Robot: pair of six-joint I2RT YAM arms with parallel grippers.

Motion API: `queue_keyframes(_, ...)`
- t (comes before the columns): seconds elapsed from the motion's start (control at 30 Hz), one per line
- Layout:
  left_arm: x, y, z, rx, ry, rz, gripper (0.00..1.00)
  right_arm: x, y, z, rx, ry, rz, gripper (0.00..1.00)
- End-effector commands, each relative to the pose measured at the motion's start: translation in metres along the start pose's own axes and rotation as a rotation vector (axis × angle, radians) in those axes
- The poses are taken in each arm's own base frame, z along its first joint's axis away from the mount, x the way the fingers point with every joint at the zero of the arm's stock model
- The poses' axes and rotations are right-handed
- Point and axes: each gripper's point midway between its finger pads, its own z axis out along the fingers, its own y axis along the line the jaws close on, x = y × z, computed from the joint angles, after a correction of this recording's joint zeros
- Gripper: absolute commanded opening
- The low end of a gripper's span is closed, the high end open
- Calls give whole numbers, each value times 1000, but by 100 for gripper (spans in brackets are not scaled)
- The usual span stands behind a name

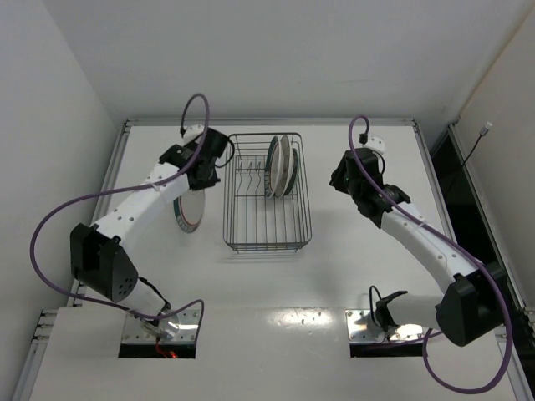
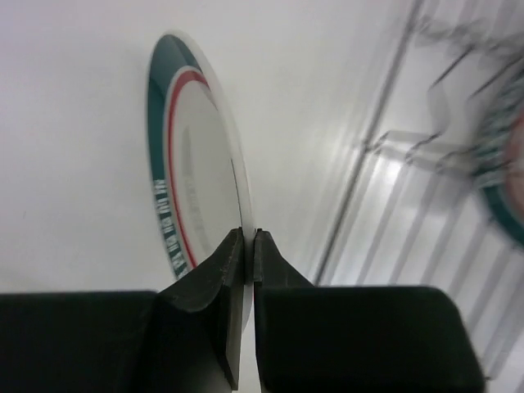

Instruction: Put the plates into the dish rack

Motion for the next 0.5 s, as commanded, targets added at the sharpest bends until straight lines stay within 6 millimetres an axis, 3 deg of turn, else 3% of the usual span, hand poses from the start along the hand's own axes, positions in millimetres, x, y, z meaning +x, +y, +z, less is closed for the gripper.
queue_keyframes(0.0, -57, 6, -36, -10, -145, -46, 0, -24, 13, -5, -36, -56, 14, 23)
queue_keyframes(0.03, -83, -2, -54, 32, -200, -79, 0, -24, 13, -5, -36, -56, 14, 23)
queue_keyframes(0.1, -105, -8, -65, 53, -244, -94, 0, -25, 12, -8, -36, -56, 14, 23)
queue_keyframes(0.13, -128, -12, -85, 94, -299, -130, 0, -26, 11, -7, -29, -61, 15, 23)
queue_keyframes(0.23, -165, -35, -126, 207, -425, -168, 0, -30, 10, -10, -26, -74, 19, 23)
queue_keyframes(0.33, -178, -66, -147, 400, -462, -189, 0, -30, 10, -10, -26, -74, 19, 23)
queue_keyframes(0.4, -173, -90, -161, 554, -451, -174, 0, -30, 10, -10, -26, -74, 19, 23)
queue_keyframes(0.43, -185, -100, -175, 641, -507, -205, 0, -30, 10, -10, -26, -74, 19, 23)
queue_keyframes(0.47, -177, -102, -177, 689, -510, -201, 0, -30, 10, -10, -26, -74, 19, 23)
